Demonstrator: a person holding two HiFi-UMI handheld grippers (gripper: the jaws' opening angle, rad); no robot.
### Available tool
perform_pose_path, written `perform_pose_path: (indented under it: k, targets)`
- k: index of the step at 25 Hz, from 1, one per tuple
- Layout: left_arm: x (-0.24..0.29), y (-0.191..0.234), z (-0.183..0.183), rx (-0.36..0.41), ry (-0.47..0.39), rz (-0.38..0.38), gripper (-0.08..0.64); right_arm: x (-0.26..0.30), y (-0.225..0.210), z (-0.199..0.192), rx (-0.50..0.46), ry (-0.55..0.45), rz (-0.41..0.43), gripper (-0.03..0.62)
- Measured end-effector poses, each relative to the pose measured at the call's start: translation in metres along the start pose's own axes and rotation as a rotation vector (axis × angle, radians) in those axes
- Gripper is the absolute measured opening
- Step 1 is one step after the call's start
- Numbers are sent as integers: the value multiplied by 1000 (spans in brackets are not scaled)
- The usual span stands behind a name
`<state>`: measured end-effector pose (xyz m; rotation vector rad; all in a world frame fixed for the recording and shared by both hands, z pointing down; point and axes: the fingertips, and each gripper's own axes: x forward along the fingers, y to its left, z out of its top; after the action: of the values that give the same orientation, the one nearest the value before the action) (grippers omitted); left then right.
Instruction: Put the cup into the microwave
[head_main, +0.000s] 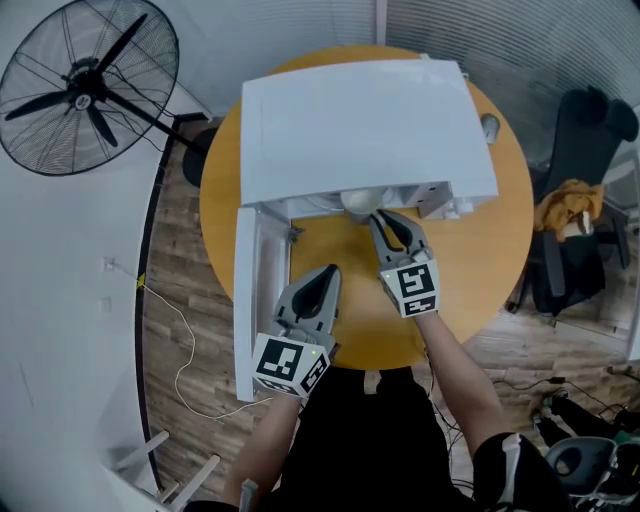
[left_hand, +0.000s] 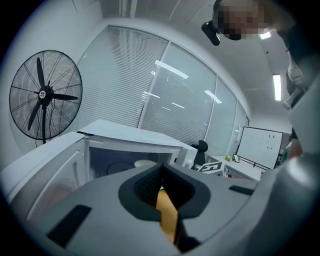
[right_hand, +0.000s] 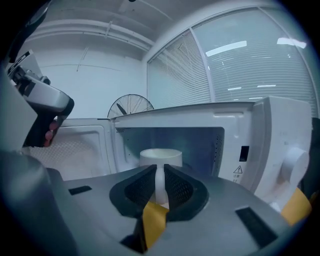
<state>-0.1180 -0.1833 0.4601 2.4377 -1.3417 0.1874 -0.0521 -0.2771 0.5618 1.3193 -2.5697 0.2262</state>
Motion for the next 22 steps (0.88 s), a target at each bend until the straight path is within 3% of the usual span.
perform_pose_path:
  k: [22]
  targets:
    - [1, 15, 2, -29, 2, -24, -3, 63, -12, -7, -15, 2, -82, 58]
